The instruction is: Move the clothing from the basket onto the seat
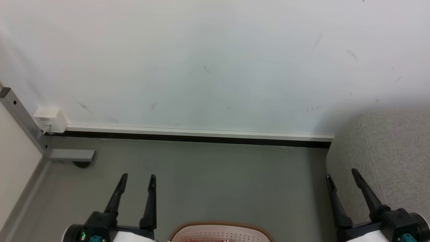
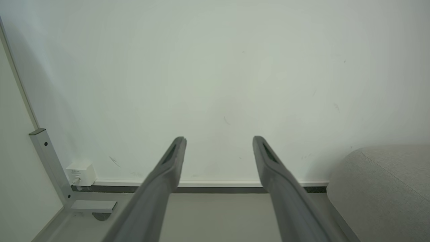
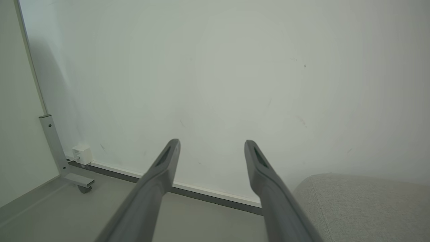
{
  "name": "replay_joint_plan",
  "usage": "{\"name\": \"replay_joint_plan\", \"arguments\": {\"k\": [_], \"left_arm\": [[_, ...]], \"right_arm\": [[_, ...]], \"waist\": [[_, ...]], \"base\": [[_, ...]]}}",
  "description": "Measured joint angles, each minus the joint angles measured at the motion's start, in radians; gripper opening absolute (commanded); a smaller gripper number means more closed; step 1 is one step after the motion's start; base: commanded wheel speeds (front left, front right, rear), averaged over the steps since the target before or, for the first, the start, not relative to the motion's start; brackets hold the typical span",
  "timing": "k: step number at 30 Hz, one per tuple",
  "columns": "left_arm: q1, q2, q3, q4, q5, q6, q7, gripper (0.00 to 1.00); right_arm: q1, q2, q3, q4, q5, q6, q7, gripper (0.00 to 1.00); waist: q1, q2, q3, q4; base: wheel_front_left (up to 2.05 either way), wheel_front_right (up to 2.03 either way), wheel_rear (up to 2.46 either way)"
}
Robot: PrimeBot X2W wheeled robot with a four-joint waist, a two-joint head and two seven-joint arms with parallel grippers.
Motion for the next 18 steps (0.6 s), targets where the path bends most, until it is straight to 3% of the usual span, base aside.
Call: {"name": "replay_joint_plan", "arguments": {"k": [18], "left_arm": [[0.0, 0.0, -0.002, 0.006, -0.001, -0.001, 0.0, 1.0]], "right_arm": [[0.0, 0.001, -0.004, 0.001, 0.014, 0.0, 0.0, 1.0]], "waist": [[0.0, 0.0, 0.005, -0.005]], "base": [[0.0, 0.0, 0.0]]}}
